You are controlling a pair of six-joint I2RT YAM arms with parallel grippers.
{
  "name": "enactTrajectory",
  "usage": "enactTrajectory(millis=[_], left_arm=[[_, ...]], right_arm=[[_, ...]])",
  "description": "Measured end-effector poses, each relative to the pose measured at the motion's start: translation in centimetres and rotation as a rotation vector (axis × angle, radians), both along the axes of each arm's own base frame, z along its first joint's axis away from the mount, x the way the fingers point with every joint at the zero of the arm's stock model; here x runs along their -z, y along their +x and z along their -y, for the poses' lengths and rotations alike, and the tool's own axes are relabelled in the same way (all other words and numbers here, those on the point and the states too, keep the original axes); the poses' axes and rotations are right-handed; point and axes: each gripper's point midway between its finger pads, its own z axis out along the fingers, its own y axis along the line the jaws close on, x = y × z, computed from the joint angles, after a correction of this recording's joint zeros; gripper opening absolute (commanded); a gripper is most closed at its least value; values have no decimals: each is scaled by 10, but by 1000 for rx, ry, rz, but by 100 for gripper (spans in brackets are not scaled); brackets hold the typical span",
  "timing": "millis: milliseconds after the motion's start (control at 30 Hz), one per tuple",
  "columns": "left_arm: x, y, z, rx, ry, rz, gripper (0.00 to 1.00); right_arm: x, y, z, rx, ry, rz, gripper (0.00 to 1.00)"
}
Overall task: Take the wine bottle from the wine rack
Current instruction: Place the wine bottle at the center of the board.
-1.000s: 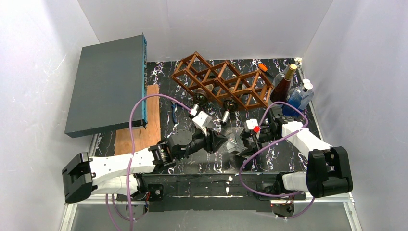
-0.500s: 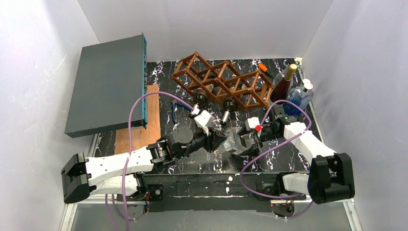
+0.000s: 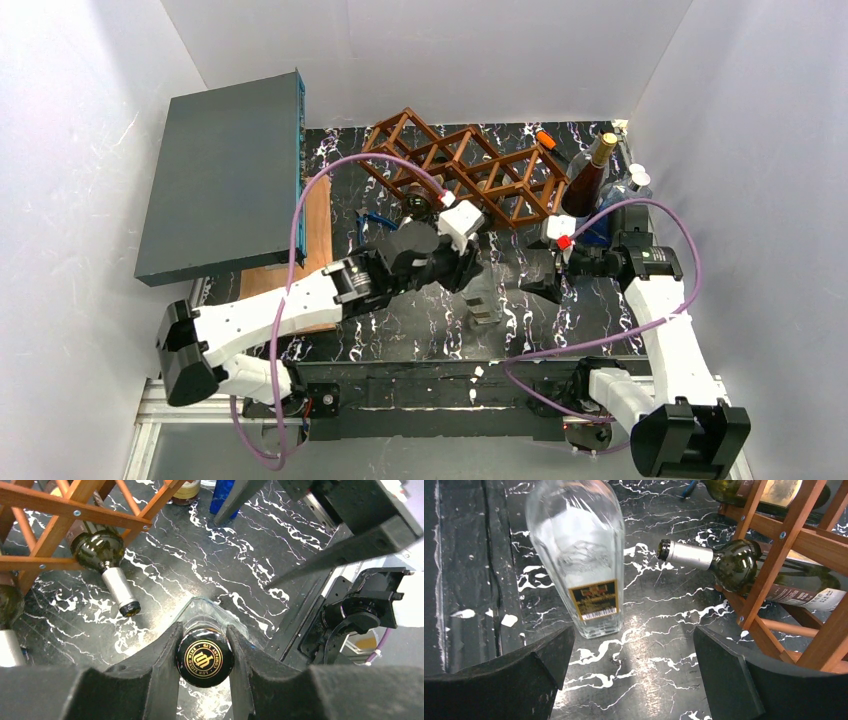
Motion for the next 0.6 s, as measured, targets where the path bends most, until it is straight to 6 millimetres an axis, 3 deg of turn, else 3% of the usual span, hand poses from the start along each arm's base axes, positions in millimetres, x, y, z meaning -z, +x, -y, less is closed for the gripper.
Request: enactTrajectory(millis=[300,600], left_arm=[[-1,20,33,66,39,-83,6],[-1,17,57,140,66,-139,10]], right_arm=[[-11,-15,-6,-10,70,-48,98],[-23,-16,-1,17,117,-70,98]])
